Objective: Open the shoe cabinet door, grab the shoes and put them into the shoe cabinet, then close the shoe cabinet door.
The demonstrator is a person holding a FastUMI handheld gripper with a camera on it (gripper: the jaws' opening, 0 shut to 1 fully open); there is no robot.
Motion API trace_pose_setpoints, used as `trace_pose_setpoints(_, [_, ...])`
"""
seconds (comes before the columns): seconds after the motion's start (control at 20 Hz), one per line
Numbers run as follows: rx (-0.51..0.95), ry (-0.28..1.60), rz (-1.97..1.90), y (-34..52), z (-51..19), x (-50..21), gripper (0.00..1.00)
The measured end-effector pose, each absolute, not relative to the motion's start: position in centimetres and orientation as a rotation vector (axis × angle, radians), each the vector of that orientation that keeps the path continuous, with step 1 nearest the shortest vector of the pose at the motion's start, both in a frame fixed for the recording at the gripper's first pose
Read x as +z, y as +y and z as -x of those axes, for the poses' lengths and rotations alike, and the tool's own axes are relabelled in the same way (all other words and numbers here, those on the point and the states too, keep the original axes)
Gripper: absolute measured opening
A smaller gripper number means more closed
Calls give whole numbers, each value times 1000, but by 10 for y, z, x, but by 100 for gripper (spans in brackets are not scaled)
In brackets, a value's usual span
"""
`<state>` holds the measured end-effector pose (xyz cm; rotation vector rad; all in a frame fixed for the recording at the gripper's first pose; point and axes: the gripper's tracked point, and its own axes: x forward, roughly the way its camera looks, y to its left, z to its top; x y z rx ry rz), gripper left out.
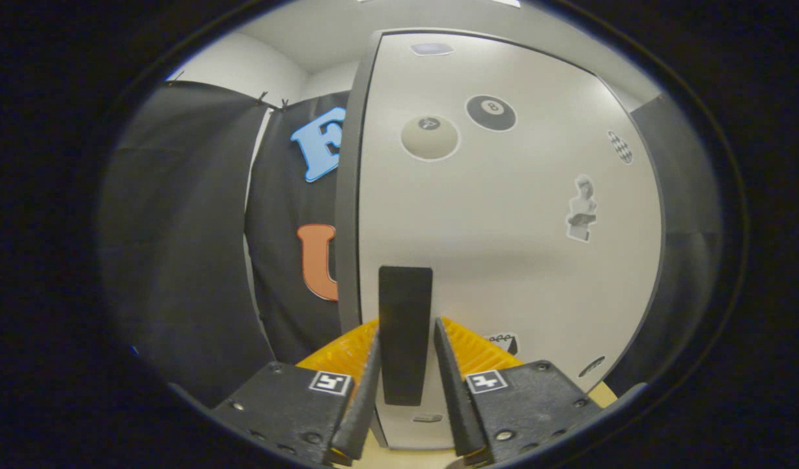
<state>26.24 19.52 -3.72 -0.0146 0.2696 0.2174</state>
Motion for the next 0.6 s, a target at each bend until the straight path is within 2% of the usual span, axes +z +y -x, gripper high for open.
trace_pose_setpoints(0.05, [230,279,12,196,-263,-46,38])
trace_pose_setpoints(0.2, [261,288,-11,195,-260,-44,33])
trace_pose_setpoints(0.4, [249,301,7,191,-250,-43,33])
trace_pose_setpoints(0.6, [321,315,-9,178,-212,-36,32])
